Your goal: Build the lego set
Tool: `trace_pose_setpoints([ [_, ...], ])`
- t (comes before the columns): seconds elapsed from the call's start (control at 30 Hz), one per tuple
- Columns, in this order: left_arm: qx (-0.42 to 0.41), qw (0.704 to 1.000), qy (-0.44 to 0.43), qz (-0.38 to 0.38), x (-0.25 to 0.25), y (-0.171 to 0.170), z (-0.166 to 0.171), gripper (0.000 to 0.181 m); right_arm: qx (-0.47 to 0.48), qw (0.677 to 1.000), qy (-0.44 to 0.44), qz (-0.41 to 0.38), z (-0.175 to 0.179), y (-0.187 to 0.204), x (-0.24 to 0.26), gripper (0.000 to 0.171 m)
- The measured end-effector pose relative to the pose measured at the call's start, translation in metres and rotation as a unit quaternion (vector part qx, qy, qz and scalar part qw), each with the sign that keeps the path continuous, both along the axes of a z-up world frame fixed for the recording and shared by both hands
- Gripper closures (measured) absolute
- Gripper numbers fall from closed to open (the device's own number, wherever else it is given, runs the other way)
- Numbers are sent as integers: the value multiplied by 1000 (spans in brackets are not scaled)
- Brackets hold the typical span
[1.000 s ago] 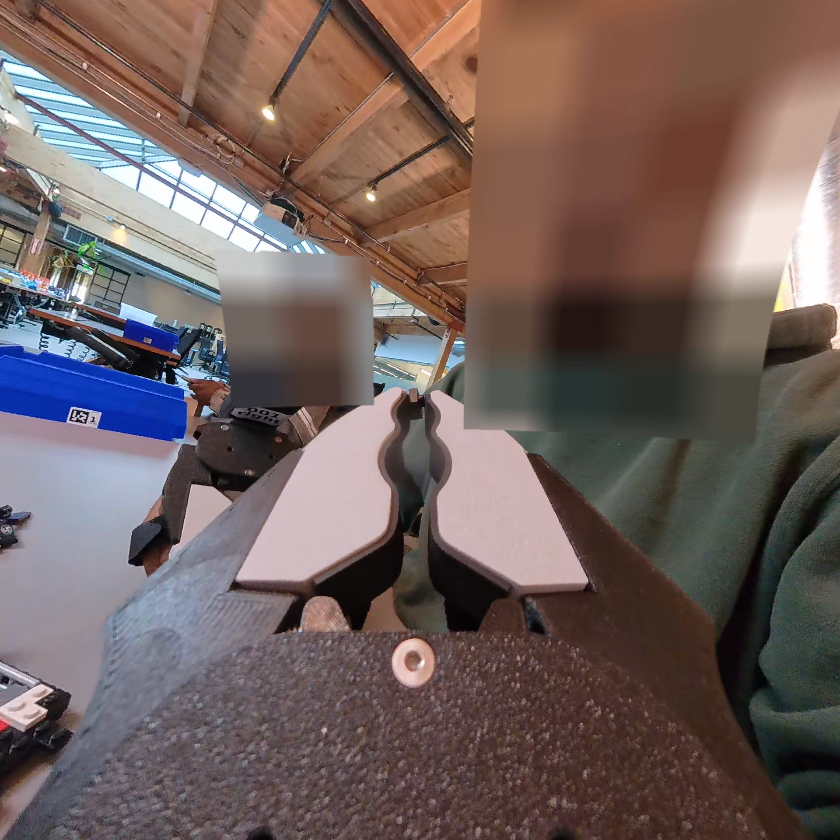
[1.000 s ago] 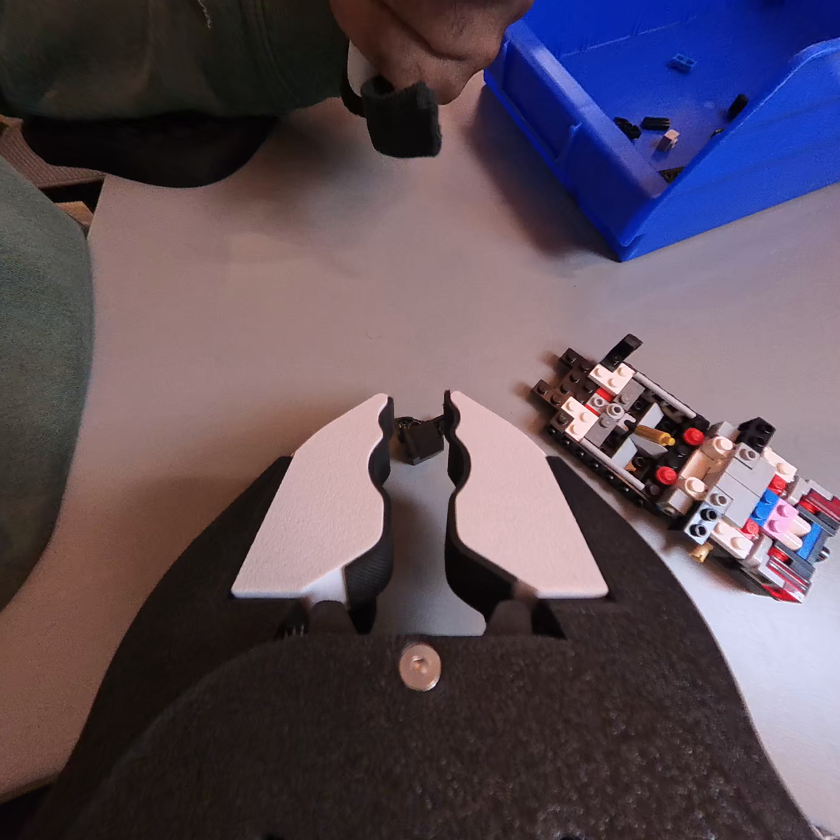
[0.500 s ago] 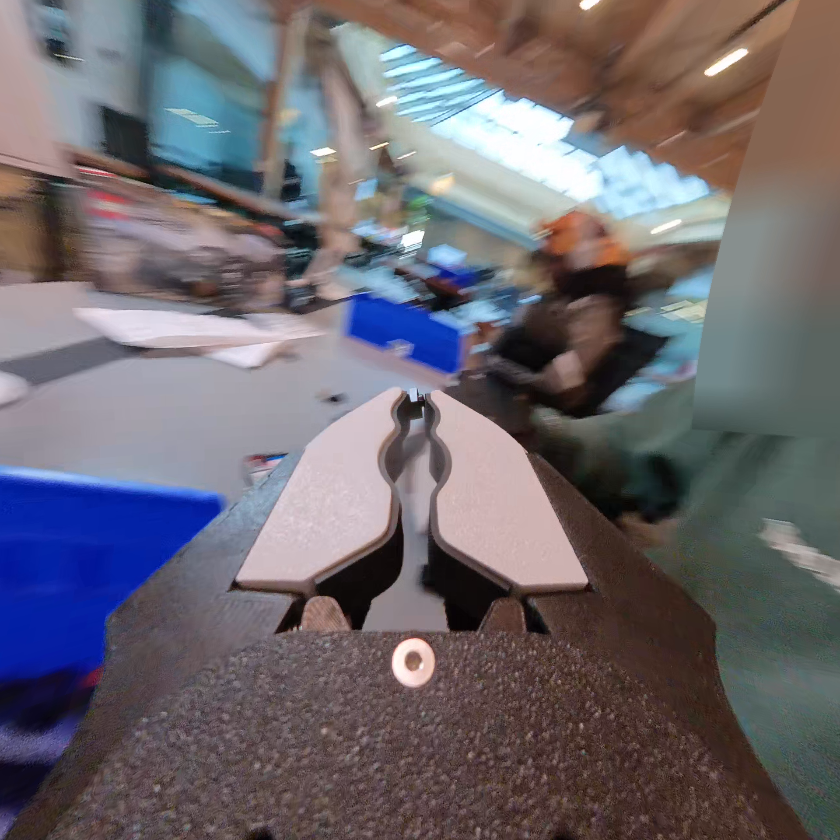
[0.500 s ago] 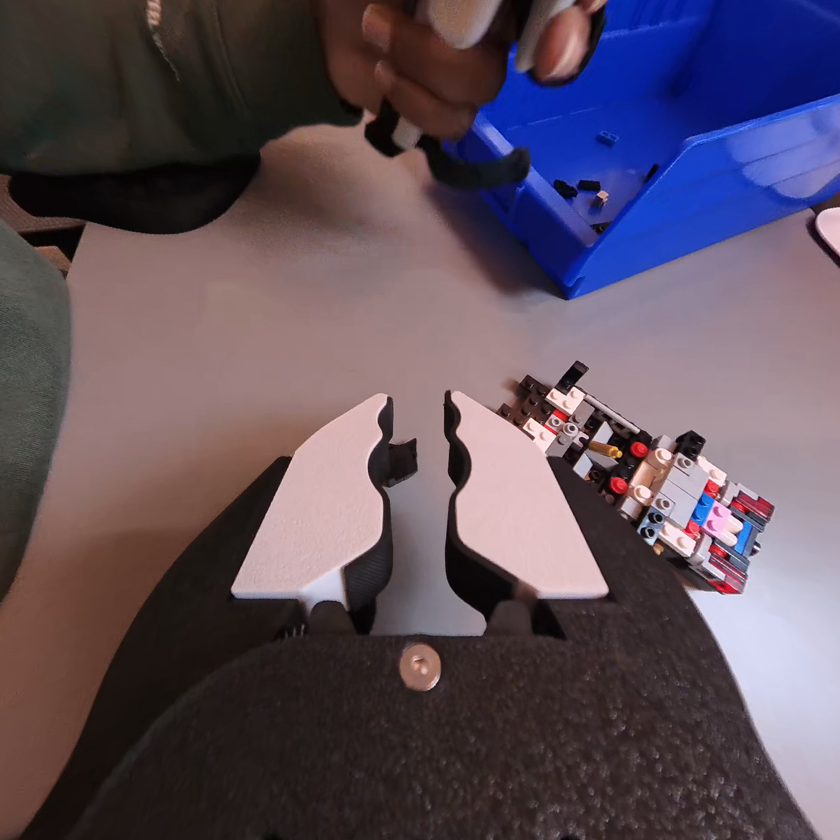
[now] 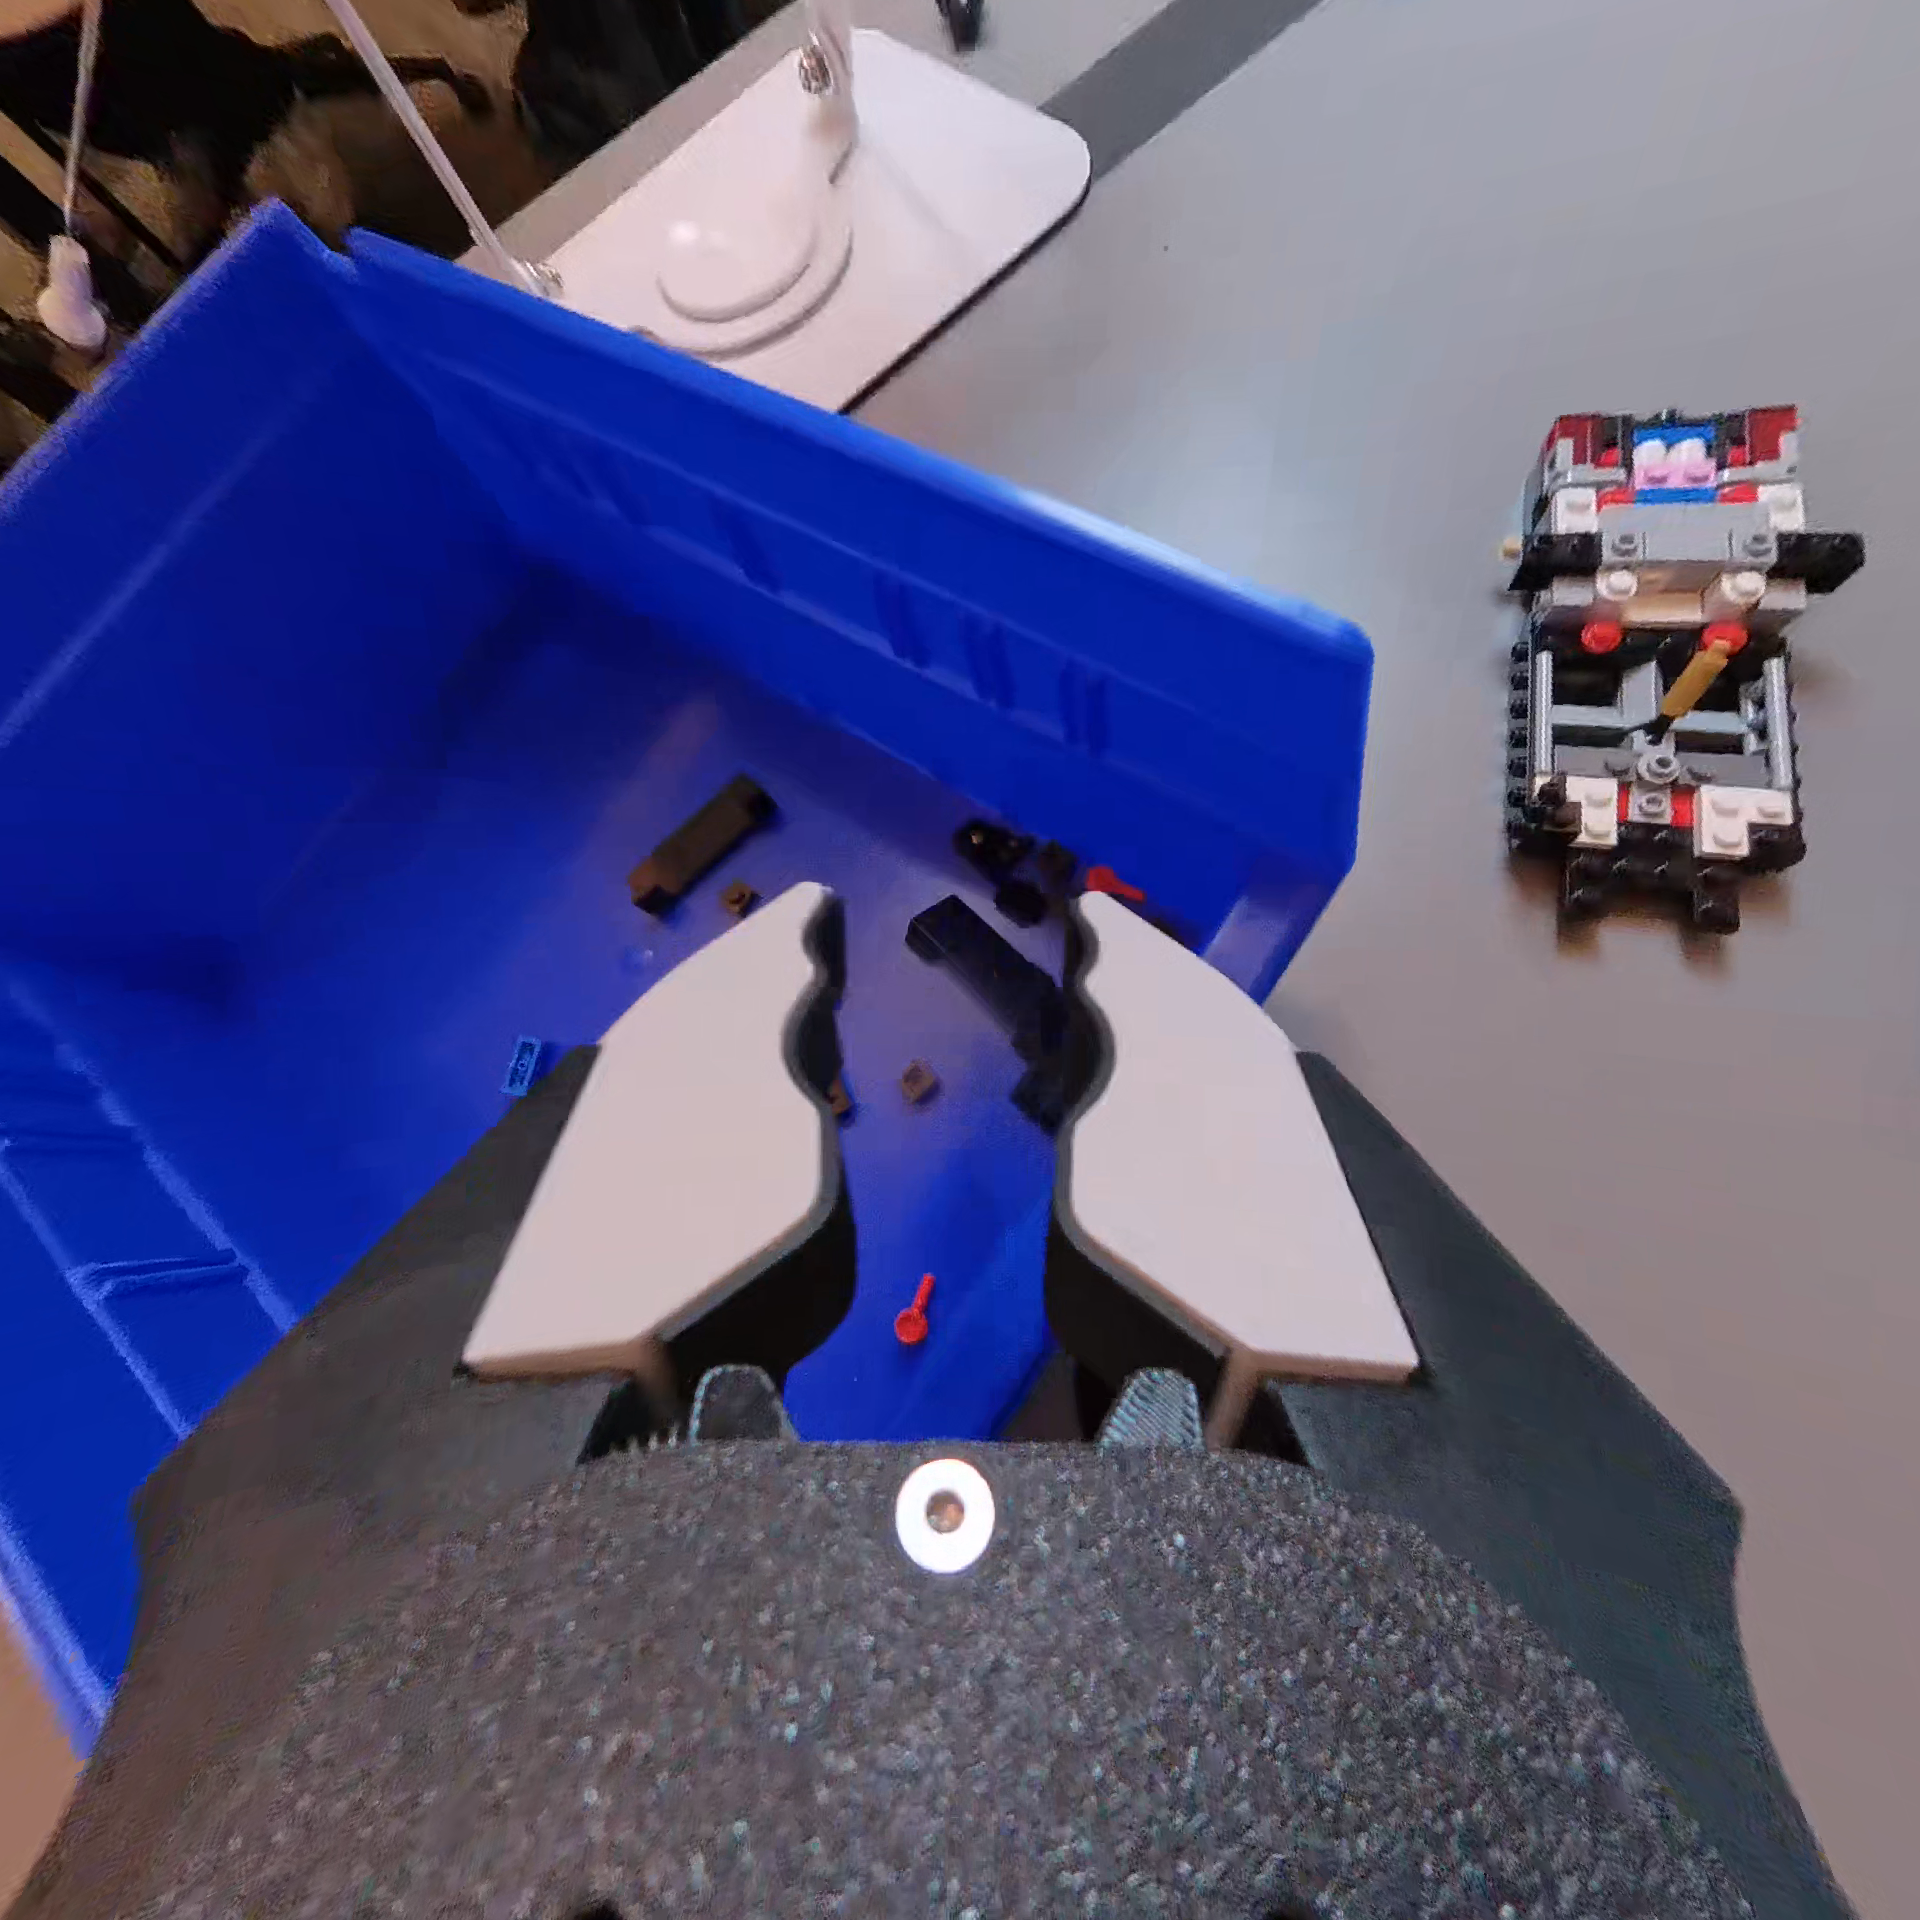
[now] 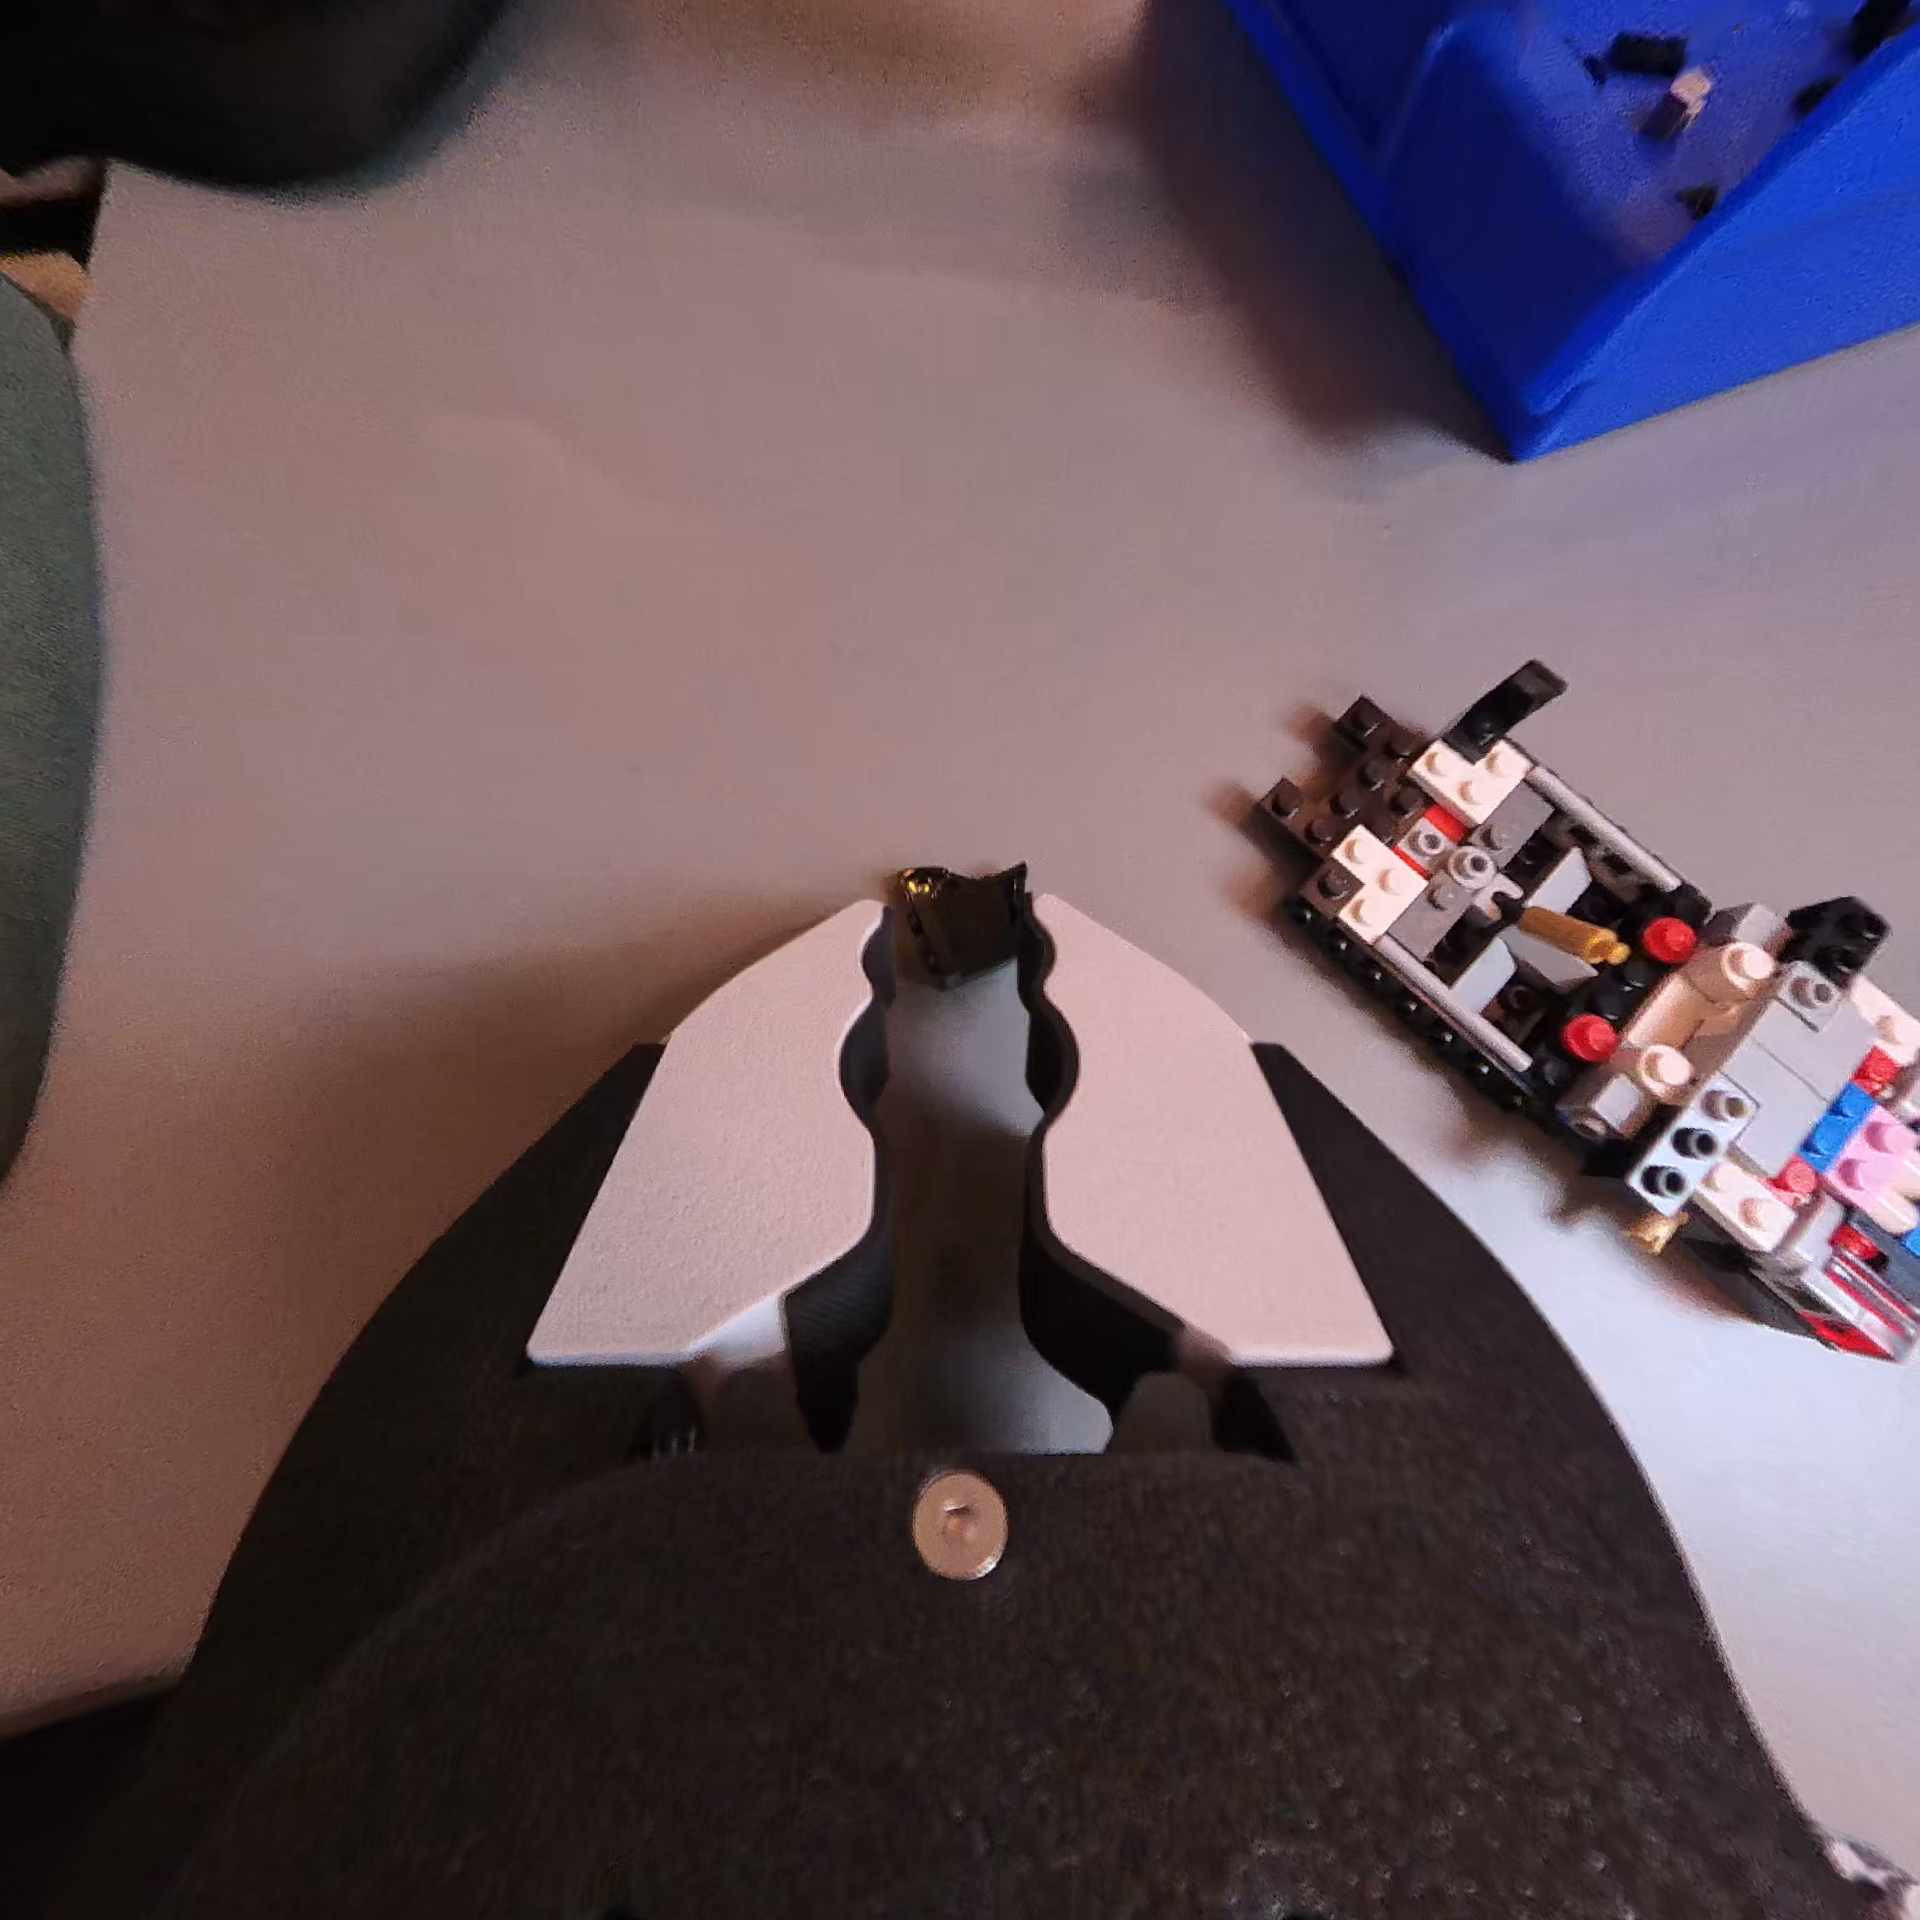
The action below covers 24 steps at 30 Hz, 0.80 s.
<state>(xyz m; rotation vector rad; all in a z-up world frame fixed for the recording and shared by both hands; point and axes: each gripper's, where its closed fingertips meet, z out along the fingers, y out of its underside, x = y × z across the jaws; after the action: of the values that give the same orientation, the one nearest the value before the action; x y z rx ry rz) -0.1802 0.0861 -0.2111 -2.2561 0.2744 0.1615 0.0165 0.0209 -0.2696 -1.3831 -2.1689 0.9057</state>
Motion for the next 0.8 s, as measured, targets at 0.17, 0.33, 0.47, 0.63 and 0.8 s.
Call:
trace_pose_setpoints([
  [0.17, -10, 999, 17, -30, 5, -3, -4, 120, -9, 1000, 21, 5, 9, -1, -1, 165],
  [0.33, -17, 995, 29, -98, 23, -8, -8, 113, -81, 989, 122, -28, 49, 6, -12, 165],
  [0.47, -25, 986, 8, -165, 44, -15, -13, 114, -125, 976, 172, -43, 69, 10, -15, 165],
  [0.63, -7, 975, -14, -221, 68, -16, -12, 121, -137, 967, 207, -55, 81, 13, -18, 165],
  [0.8, 81, 915, -105, -380, 143, -40, 23, 144, -251, 926, 278, -44, 118, 5, -17, 165],
])
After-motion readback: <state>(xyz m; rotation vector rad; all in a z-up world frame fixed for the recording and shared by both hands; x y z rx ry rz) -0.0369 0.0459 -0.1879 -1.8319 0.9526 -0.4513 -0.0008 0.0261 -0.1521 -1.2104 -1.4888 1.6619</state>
